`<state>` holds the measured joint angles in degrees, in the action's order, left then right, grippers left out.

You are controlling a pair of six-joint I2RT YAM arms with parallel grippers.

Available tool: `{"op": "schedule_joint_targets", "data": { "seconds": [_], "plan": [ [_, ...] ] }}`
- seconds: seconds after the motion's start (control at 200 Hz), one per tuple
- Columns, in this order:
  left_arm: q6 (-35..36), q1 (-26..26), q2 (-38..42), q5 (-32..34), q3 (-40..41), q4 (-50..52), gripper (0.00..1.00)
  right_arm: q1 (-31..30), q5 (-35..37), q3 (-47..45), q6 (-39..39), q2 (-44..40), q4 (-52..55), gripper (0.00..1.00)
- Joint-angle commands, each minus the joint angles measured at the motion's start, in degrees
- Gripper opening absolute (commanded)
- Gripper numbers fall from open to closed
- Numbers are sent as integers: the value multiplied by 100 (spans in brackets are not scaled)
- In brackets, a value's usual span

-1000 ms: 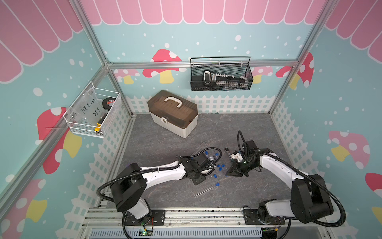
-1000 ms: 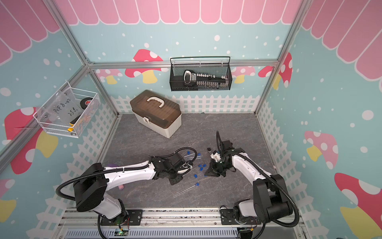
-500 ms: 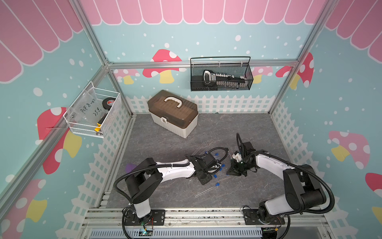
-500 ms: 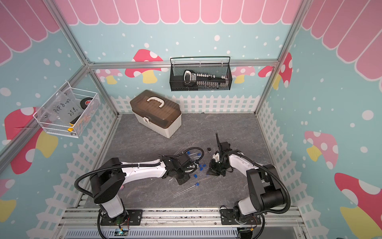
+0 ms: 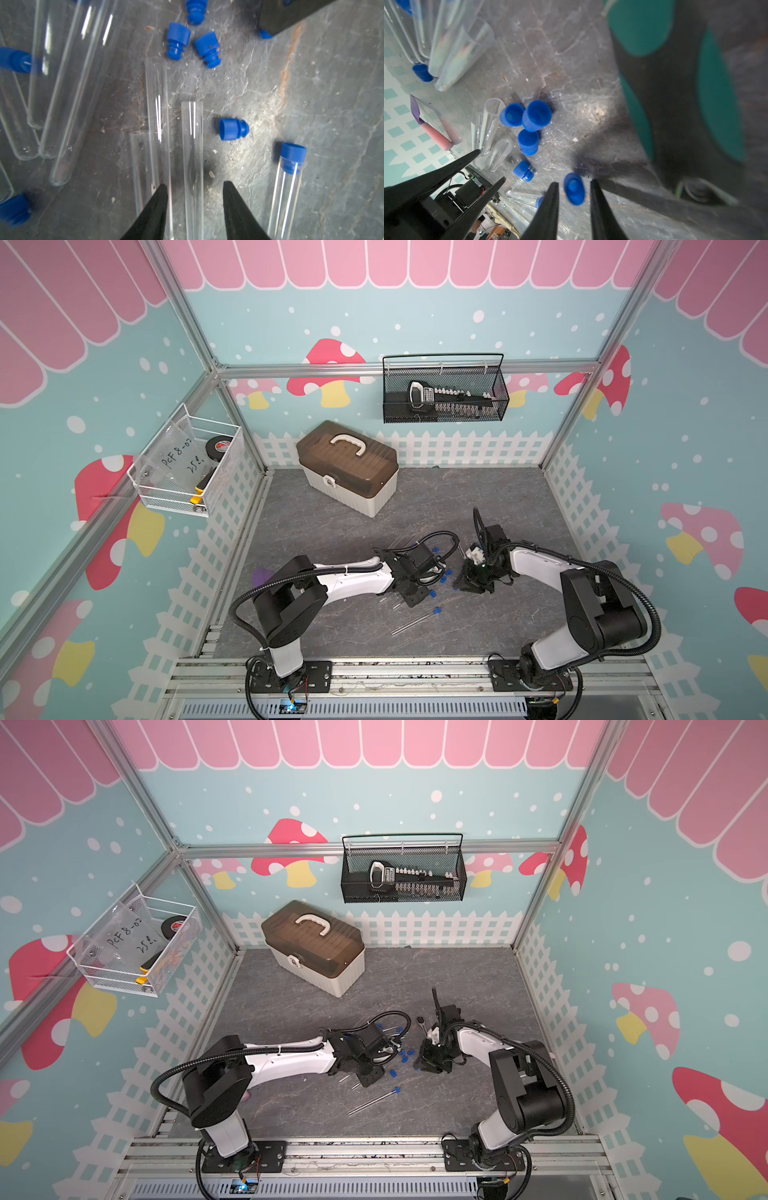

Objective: Remove stoppers from test tubes
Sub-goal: Place the stopper at the center of the board, then pick up the test tube at the center of the board.

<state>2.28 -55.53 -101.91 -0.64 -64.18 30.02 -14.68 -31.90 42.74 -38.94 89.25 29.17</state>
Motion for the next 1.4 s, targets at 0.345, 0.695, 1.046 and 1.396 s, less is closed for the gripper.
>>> {"op": "schedule_joint_targets", "data": {
  "seconds": [0.345, 0.695, 1.046, 1.396],
  "plan": [
    [-545, -175, 960, -28, -3, 840, 51, -18, 521, 195, 258, -835, 644, 50],
    [-1353, -952, 834, 298, 226, 590, 47, -18, 588, -291, 242, -1805, 1122, 51],
    [-1786, -1461, 459, 479, 600, 16, 43, -18, 555, -425, 97, -2220, 1173, 51],
    [-1530, -1470, 33, 416, 699, 50, 32, -18, 619, -538, 123, -2500, 1376, 51]
  ]
}}
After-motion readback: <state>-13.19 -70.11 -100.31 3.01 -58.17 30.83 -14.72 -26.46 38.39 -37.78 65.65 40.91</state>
